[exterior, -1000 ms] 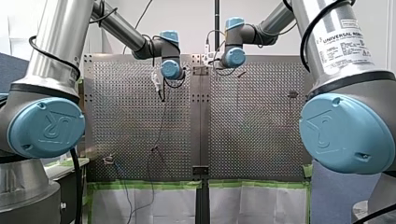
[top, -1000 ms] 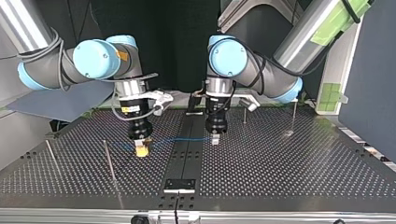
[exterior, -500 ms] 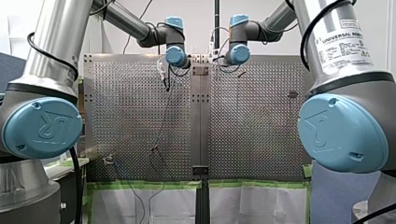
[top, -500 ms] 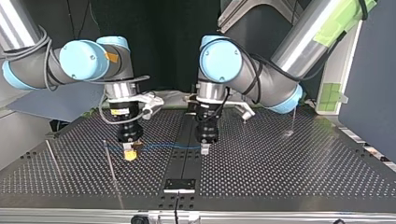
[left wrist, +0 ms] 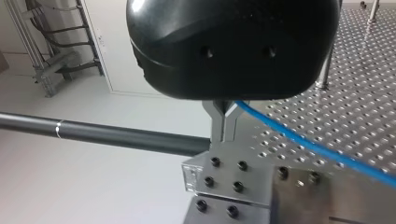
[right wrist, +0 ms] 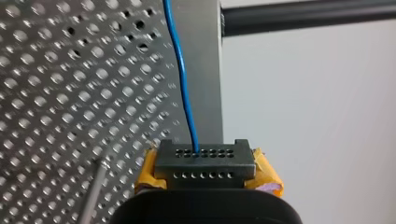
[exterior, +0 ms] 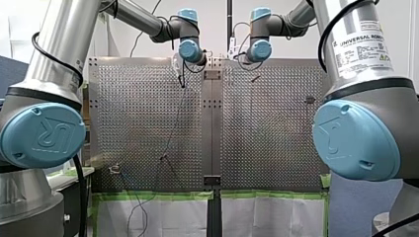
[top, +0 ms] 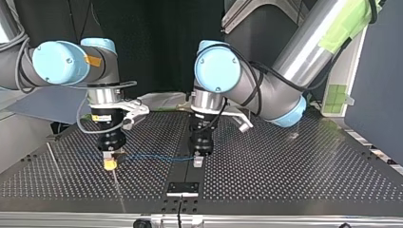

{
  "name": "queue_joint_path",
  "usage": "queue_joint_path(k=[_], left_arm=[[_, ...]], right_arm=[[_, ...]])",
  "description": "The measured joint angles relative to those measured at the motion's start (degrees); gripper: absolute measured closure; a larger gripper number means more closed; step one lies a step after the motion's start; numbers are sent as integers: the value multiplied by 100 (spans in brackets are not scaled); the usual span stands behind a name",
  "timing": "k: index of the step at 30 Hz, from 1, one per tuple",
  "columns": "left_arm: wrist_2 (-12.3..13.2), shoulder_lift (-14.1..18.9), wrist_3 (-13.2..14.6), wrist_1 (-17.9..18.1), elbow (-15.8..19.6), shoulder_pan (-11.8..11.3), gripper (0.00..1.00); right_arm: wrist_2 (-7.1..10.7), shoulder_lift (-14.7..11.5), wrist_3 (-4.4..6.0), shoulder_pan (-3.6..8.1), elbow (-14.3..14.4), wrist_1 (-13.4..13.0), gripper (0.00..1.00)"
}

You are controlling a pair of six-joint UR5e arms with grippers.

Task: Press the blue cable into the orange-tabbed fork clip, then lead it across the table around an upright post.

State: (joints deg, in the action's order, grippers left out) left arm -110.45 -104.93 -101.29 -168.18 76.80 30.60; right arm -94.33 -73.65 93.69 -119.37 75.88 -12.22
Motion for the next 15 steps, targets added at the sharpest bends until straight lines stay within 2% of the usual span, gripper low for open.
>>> queue_joint_path(k=[8, 15], left_arm=[[14, -192, 9, -204, -427, 103, 100], [36, -424, 13, -365, -799, 219, 100]], right_arm=[[-39, -110, 39, 154, -31, 155, 100], [-158, -118, 54, 307, -47, 273, 100]])
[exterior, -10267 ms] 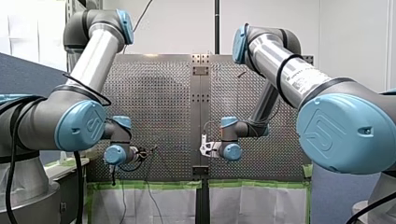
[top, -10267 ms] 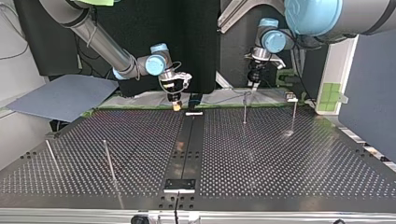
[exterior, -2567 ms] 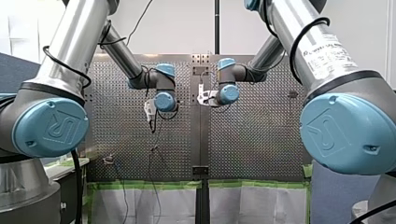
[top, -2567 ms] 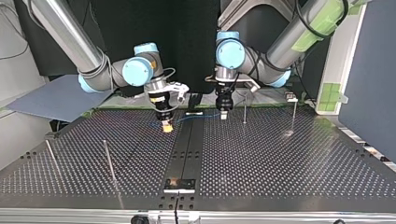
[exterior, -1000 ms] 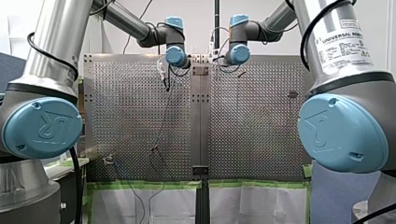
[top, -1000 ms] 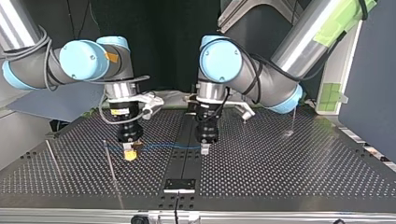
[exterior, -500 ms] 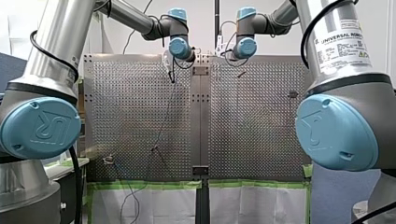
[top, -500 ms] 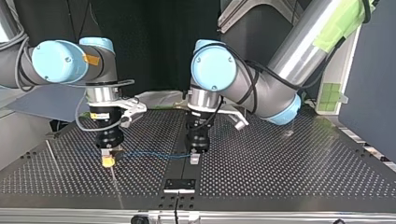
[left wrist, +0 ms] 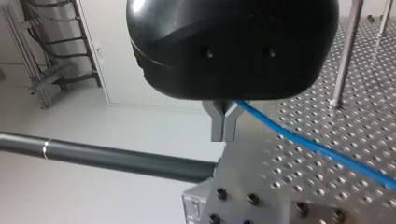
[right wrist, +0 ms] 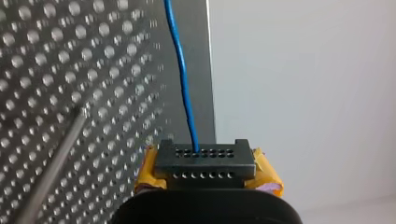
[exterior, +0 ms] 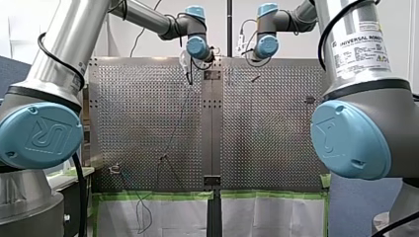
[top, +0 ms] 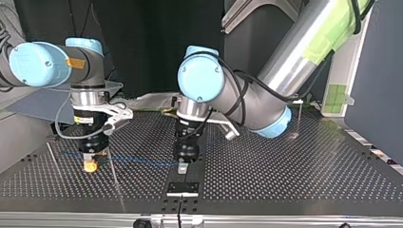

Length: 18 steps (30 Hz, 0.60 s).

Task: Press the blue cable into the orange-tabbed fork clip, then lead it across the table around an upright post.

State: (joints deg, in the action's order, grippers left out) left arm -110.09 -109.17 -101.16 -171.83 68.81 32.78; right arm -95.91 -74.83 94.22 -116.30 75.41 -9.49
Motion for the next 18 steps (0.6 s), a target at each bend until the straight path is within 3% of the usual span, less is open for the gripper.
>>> queue_joint_path(k=[8, 18], left_arm=[[136, -281, -13, -217, -406, 91, 100], [270, -379, -120, -256, -883, 158, 100]], right_arm=[[-62, -5, 4, 170, -64, 96, 100], [-158, -3, 33, 393, -108, 173, 100]])
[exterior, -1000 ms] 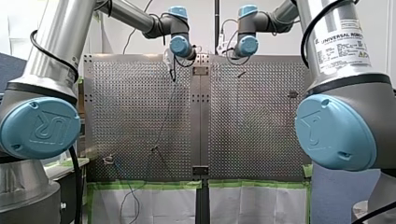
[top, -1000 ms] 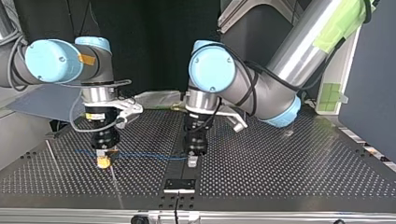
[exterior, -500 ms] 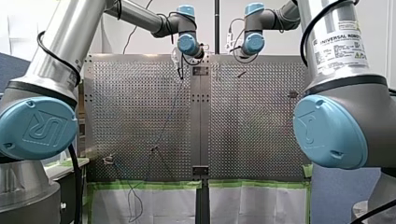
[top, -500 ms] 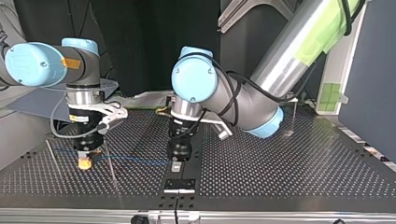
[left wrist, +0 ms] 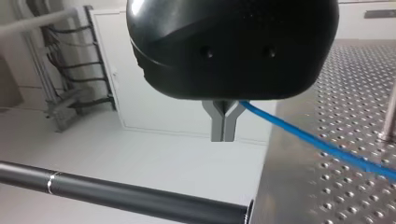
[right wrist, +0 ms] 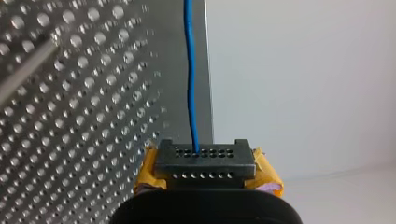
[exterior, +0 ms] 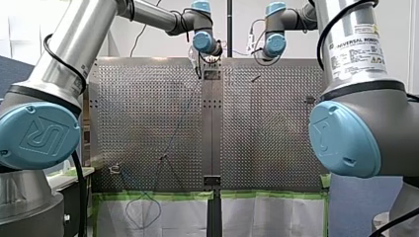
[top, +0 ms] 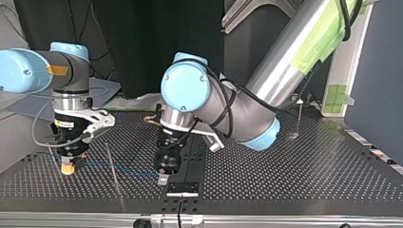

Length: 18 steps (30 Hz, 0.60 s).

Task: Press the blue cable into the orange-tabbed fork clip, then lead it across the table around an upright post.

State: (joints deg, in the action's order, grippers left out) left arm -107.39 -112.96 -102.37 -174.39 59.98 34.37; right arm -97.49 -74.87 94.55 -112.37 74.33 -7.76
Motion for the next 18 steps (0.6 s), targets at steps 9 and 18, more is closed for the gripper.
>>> queue_joint_path(k=[9, 18], left_arm=[[69, -423, -50, -297, -457, 151, 100], [51, -892, -101, -589, -925, 320, 100]], right_arm=[[-13, 10, 61, 199, -3, 8, 100], [-23, 81, 126, 389, -9, -32, 100]])
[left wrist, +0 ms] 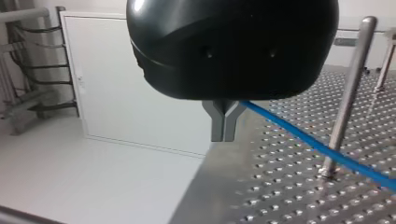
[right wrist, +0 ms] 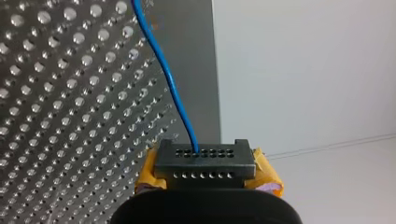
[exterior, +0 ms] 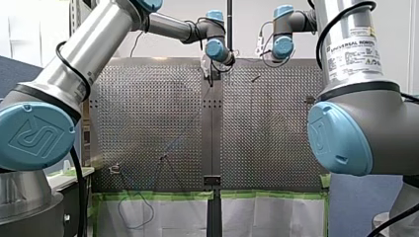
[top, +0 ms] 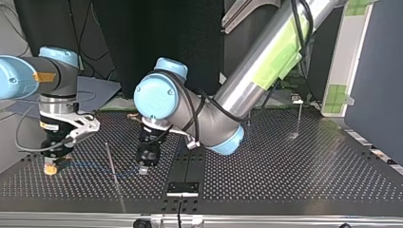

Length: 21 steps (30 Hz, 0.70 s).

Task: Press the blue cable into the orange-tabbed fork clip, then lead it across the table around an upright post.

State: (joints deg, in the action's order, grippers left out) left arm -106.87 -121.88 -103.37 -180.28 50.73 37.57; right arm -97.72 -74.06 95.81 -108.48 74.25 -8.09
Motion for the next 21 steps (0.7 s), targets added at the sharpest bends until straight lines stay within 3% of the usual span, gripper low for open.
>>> queue_joint_path(k=[6, 21], left_arm=[[11, -318, -113, 14, -318, 23, 100], [31, -1078, -162, -113, -1159, 79, 100]], right_arm=[[31, 130, 30, 96, -15, -26, 100], [171, 213, 264, 410, -79, -62, 100]])
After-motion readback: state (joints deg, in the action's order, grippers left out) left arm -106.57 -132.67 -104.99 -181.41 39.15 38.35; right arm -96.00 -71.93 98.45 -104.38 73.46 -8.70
